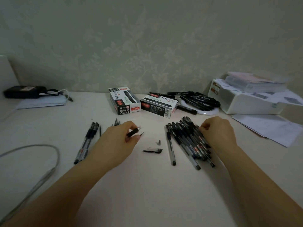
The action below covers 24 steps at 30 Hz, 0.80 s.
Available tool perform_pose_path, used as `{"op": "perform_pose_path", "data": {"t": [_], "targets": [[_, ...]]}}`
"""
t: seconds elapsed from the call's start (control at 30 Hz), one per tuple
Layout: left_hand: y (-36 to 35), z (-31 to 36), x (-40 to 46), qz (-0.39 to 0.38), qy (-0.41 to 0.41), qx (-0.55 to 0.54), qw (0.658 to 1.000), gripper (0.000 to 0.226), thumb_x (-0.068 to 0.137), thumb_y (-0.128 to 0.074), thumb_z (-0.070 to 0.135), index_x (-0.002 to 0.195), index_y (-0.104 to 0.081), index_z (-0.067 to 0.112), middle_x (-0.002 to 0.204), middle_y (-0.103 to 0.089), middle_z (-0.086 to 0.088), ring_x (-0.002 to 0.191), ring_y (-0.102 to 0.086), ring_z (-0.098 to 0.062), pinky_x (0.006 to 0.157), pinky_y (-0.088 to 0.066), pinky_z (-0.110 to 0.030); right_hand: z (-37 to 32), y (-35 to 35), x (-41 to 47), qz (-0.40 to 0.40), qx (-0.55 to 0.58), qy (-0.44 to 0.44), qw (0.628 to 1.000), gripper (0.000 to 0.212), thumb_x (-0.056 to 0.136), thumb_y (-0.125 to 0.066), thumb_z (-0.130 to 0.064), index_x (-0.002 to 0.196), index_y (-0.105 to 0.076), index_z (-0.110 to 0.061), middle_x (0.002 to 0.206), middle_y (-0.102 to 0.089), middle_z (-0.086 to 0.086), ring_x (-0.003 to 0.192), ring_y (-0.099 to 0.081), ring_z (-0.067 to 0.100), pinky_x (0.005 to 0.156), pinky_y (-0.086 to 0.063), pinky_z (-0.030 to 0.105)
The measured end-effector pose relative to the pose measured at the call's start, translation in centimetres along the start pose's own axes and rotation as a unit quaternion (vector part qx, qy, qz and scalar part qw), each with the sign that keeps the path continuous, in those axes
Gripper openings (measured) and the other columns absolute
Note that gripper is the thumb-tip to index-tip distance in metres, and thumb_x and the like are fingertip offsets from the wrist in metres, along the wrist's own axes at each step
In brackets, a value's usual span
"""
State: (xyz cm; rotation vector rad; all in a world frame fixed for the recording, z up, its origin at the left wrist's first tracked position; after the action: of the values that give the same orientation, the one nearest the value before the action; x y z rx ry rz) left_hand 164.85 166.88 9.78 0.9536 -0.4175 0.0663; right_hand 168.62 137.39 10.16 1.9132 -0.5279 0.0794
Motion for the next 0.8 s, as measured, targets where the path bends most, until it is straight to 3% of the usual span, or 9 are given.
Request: {"op": "perform_pose_path", "data": {"t": [0.2, 0.37, 0.5, 0.6, 0.67, 0.8], "targets": [[1.4, -2.1, 0.4, 0.060, 0.119, 0.095, 0.987, 0.022, 0.083, -0.065, 0.043, 0.083, -0.055, 0.024, 0.070, -0.051, 0.014, 0.063, -0.048, -0.006, 0.052, -0.031, -0.023, -1.3, 0.6, -0.8, 0.038, 0.016, 0.061, 0.997, 0.017, 0.093, -0.064, -0.023, 0.095, -0.076, -0.012, 0.081, -0.072, 0.009, 0.069, -0.063, 0.022, 0.064, -0.047, 0.028], [0.5, -0.8, -0.2, -0.027, 0.080, 0.075, 0.994, 0.033, 0.077, -0.069, 0.054, 0.083, -0.057, 0.025, 0.075, -0.057, 0.009, 0.066, -0.053, -0.005, 0.056, -0.040, -0.022, -5.3, 0.6, -3.4, 0.029, 0.111, 0.189, 0.975, 0.012, 0.092, -0.065, -0.023, 0.094, -0.076, -0.020, 0.089, -0.071, -0.002, 0.077, -0.064, 0.013, 0.076, -0.055, 0.033], [0.6, -0.1, -0.2, -0.041, 0.077, 0.116, 0.989, 0.016, 0.087, -0.062, 0.037, 0.082, -0.061, 0.022, 0.080, -0.062, 0.004, 0.074, -0.059, -0.013, 0.069, -0.052, -0.032, -7.3, -0.1, -5.1, 0.004, 0.124, 0.248, 0.961, 0.011, 0.092, -0.065, -0.027, 0.093, -0.076, -0.024, 0.086, -0.069, -0.008, 0.075, -0.060, 0.006, 0.073, -0.050, 0.023], [0.7, -0.1, -0.1, -0.053, 0.077, 0.143, 0.985, 0.014, 0.089, -0.055, 0.029, 0.083, -0.060, 0.018, 0.080, -0.063, 0.001, 0.073, -0.060, -0.016, 0.068, -0.053, -0.033, -8.0, -0.2, -5.9, -0.022, 0.155, 0.251, 0.955, 0.011, 0.092, -0.065, -0.027, 0.092, -0.076, -0.025, 0.085, -0.068, -0.012, 0.074, -0.059, 0.001, 0.068, -0.043, 0.008], [0.8, 0.0, -0.2, -0.047, 0.076, 0.139, 0.986, 0.014, 0.088, -0.054, 0.030, 0.080, -0.058, 0.018, 0.076, -0.061, 0.002, 0.071, -0.059, -0.016, 0.063, -0.050, -0.030, -8.3, -0.2, -6.3, -0.046, 0.206, 0.224, 0.951, 0.010, 0.091, -0.067, -0.026, 0.090, -0.076, -0.025, 0.082, -0.069, -0.014, 0.075, -0.061, 0.002, 0.069, -0.048, 0.010], [1.4, 0.8, 0.2, 0.036, 0.076, -0.022, 0.996, 0.021, 0.084, -0.062, 0.033, 0.066, -0.054, 0.025, 0.057, -0.053, 0.007, 0.051, -0.049, -0.004, 0.049, -0.037, -0.023, -8.9, -0.4, -6.7, -0.161, 0.391, 0.106, 0.900, 0.008, 0.089, -0.071, -0.029, 0.087, -0.077, -0.024, 0.078, -0.074, -0.011, 0.062, -0.064, 0.004, 0.059, -0.052, 0.013]]}}
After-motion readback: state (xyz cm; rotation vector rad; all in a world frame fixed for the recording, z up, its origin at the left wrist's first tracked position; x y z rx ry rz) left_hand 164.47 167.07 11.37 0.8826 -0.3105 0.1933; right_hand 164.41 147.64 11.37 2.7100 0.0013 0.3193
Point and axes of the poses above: each hand's wrist, its own x-axis towards the middle knuckle, its own y-axis out of the back of the hand, z = x × y, the point moved 2 cm from there along x, towards the middle knuckle
